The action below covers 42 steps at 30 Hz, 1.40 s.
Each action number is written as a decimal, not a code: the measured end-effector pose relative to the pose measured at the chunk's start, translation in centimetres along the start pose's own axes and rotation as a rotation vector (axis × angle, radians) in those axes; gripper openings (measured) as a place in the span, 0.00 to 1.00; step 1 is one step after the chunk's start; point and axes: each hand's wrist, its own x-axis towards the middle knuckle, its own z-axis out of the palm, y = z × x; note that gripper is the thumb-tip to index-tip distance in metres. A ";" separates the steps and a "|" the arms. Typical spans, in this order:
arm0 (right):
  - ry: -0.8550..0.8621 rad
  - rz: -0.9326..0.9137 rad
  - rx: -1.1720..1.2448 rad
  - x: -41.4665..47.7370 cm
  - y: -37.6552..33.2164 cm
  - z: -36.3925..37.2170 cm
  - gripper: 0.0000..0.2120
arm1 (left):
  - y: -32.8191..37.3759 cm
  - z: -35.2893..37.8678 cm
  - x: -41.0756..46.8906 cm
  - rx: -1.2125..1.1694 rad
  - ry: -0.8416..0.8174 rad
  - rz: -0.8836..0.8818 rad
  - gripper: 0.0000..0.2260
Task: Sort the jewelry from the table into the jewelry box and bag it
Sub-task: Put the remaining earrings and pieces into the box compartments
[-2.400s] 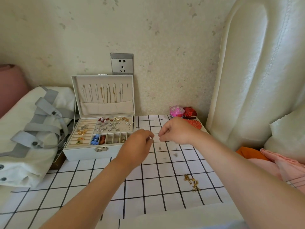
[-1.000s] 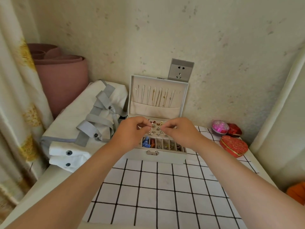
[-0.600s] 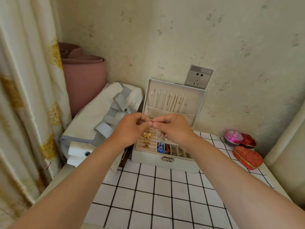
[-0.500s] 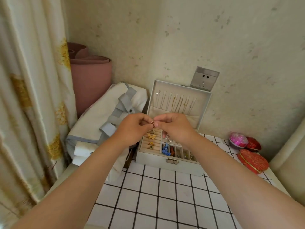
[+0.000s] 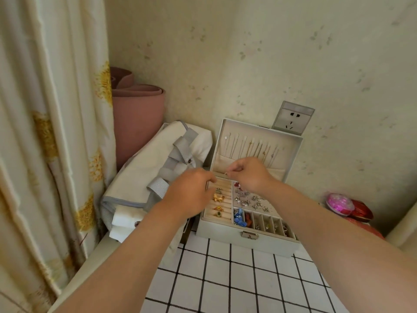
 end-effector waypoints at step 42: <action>-0.086 -0.243 -0.568 -0.9 2.0 2.8 0.17 | 1.0 2.5 -0.1 0.077 -0.201 0.048 0.23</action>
